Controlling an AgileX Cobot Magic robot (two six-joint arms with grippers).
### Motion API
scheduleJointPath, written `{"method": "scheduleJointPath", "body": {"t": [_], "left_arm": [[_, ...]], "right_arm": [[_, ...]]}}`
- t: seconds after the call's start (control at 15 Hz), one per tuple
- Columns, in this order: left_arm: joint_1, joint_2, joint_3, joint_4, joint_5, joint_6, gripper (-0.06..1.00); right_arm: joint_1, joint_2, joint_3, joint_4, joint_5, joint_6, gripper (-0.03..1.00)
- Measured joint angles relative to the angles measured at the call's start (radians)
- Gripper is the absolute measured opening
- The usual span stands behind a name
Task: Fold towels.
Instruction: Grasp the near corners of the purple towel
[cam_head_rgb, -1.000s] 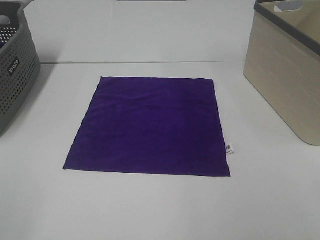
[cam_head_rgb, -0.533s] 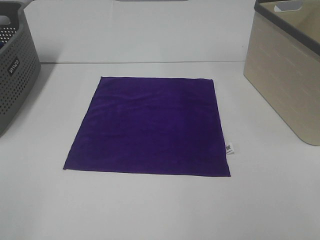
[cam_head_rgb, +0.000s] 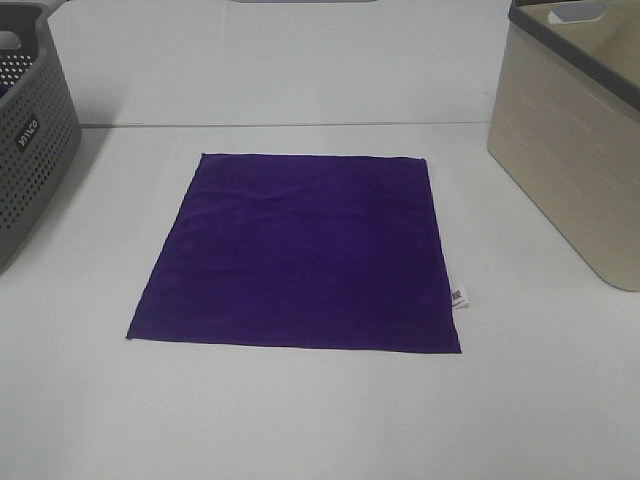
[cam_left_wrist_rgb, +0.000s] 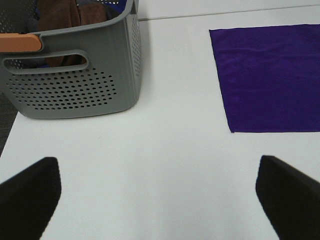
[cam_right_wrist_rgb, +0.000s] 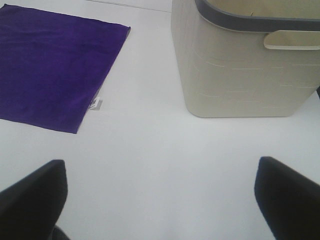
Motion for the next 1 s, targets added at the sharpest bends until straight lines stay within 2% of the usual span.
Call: {"method": "scheduleJointPath", "body": {"t": [1.0], "left_arm": [[0.0, 0.0, 0.0, 0.0, 0.0, 0.0, 0.99]], "right_arm": [[0.0, 0.0, 0.0, 0.003, 0.0, 0.0, 0.99]]}}
